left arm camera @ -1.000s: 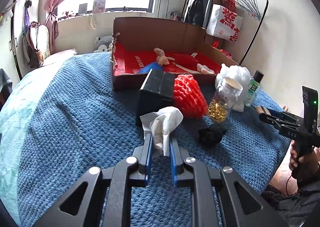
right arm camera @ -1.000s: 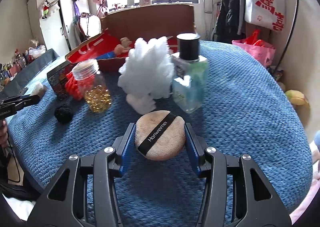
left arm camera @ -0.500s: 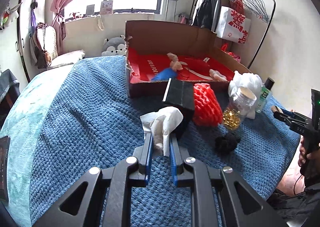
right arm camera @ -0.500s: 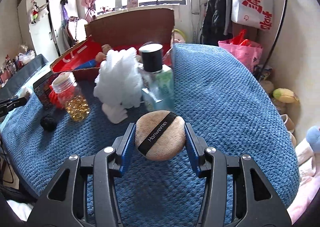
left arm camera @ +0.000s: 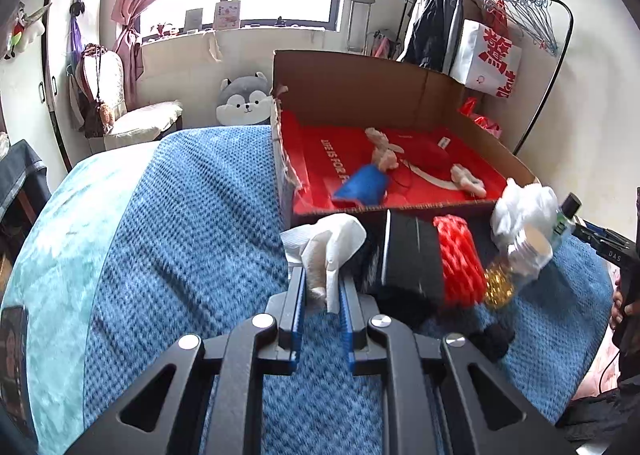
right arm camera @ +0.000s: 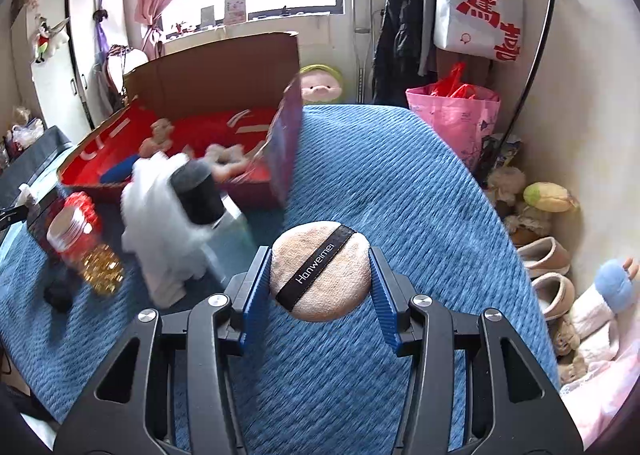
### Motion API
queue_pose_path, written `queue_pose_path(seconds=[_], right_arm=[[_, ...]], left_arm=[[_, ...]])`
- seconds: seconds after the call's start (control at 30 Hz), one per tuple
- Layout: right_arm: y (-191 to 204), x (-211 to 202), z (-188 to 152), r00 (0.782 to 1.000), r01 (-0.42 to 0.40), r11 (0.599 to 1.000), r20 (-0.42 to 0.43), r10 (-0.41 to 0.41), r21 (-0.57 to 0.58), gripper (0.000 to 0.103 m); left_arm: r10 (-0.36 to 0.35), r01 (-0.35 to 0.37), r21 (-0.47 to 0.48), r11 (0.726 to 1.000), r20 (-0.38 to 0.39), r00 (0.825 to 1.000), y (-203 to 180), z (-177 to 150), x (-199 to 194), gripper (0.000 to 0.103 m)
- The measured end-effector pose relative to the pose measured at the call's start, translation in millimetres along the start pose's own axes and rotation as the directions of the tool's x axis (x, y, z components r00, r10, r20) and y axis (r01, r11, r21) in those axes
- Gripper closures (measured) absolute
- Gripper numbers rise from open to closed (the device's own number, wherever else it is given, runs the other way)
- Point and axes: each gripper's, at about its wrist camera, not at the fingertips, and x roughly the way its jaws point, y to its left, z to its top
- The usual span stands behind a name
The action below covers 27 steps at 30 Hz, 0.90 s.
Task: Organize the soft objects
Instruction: 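Carry the tissue packet and powder puff over the box with both tools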
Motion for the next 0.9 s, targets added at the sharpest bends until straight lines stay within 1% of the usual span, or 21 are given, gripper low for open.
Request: queue_pose_path(seconds=[0.2,0.33,0.43,0.67,0.73,0.83,0.9], right_arm=[[-11,12,29,1.000,0.008,1.000,0.013,-0.008,-0.012,0.057],[-12,21,51,1.000,0.007,0.999,0.023,-0.006,-0.040,0.057],[-11,26,68,0.999,-0.011,0.998,0.031,0.013,-0.061,0.057],[11,38,103,0.995,-0.096,0.986,0.025,0.100,-0.135,0.057],[21,43,110,0.991,-0.130,0.979,0.013,0.133,-0.158,0.057],[35,53,123,0.980,-0.199,0.962,-0.023,0.198,-0.187,0.057],[46,60,130,0.969,-0.245,0.946,-0.055,0.239,-0.214,0.057]], left_arm=[[-0.002,0.002,0.020,1.000,0.003,1.000,2,23,11,0.086],[-0.008,0.008,0.057,0.998,0.006,1.000,-2,40,17,0.086],[-0.019,0.018,0.095,0.995,0.009,1.000,-9,52,22,0.086],[-0.053,0.052,0.208,0.977,0.001,0.999,-34,80,39,0.086],[-0.074,0.074,0.240,0.968,-0.009,0.997,-43,88,46,0.086],[-0.101,0.107,0.282,0.953,-0.033,0.994,-56,96,57,0.086],[-0.137,0.152,0.300,0.942,-0.068,0.988,-65,100,67,0.086]])
